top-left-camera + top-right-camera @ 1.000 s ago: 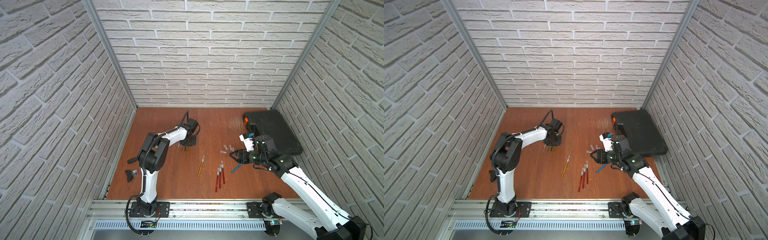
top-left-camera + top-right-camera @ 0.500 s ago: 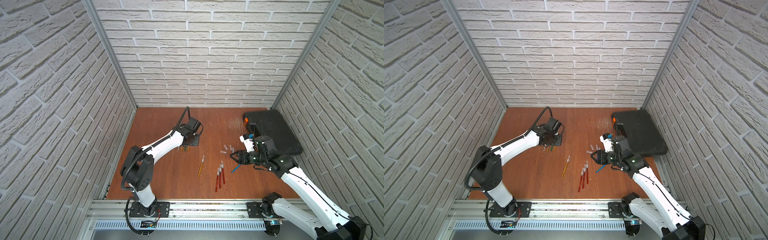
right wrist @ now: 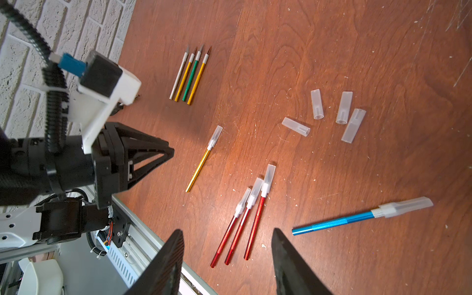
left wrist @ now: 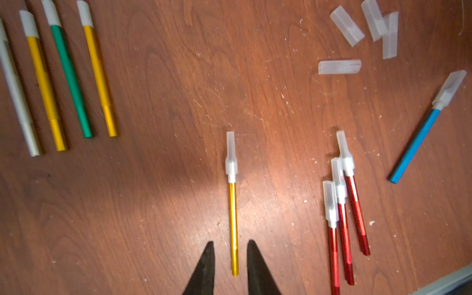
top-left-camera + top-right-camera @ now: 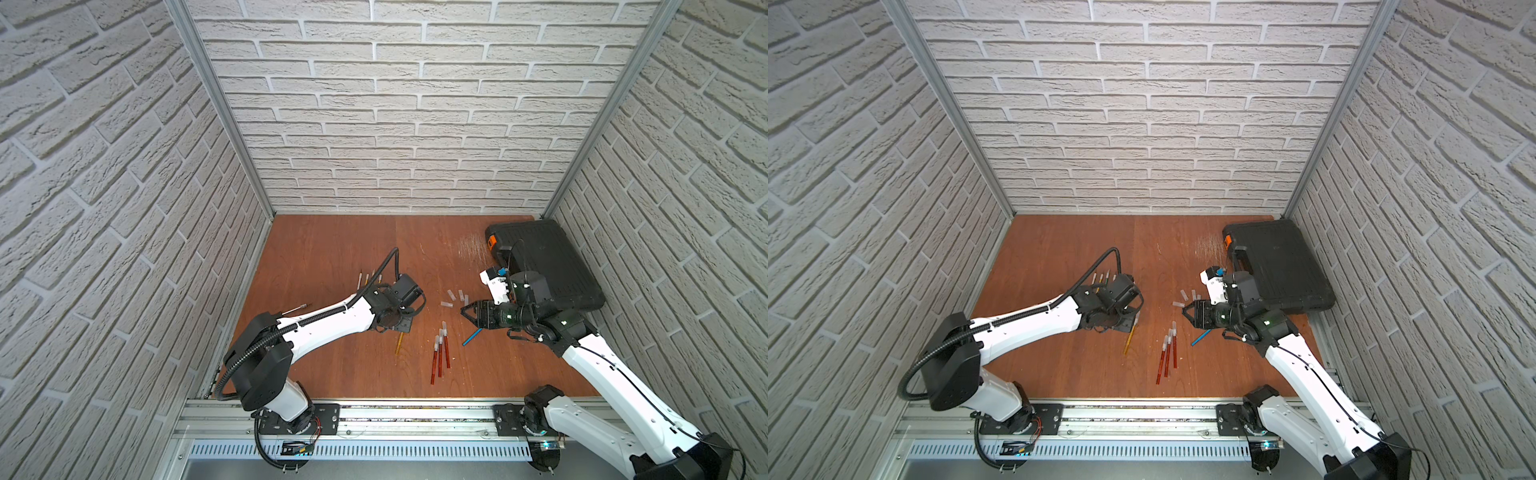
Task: Remove protective caps from carving knives
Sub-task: Pick up the carving knife from the center of the board.
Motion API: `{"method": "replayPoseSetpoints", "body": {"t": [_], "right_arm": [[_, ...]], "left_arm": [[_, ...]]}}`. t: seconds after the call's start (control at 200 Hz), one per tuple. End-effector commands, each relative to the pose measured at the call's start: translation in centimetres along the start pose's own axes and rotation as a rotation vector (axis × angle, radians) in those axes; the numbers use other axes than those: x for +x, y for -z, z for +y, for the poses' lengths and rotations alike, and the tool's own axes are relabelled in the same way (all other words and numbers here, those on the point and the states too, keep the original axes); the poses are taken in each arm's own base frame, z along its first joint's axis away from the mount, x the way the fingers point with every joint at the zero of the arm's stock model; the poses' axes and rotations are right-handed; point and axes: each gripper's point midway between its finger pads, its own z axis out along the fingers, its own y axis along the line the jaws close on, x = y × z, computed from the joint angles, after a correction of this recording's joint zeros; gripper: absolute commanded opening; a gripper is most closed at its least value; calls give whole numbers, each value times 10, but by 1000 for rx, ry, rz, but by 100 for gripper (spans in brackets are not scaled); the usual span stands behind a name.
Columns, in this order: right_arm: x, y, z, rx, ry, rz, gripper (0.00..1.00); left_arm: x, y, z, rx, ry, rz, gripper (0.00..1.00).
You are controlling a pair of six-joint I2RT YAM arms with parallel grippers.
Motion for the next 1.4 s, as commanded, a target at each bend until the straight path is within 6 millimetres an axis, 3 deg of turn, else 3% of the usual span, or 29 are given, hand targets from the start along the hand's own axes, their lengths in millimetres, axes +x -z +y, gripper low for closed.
{"method": "replayPoseSetpoints", "body": {"t": [0.0, 0.275, 0.655, 1.395], "right_arm": [[-8, 0, 5, -21, 22, -28, 55], [-4, -1, 3, -20, 19, -24, 55], [-2, -1, 3, -25, 22, -24, 55], [0, -1, 3, -31, 8, -28, 55]], "left_arm": [[3, 0, -7, 17, 36, -31, 24], [19, -22, -16, -7, -4, 25, 26], [31, -46, -12, -46, 6, 91, 29], [49, -65, -1, -97, 39, 166, 23]]}}
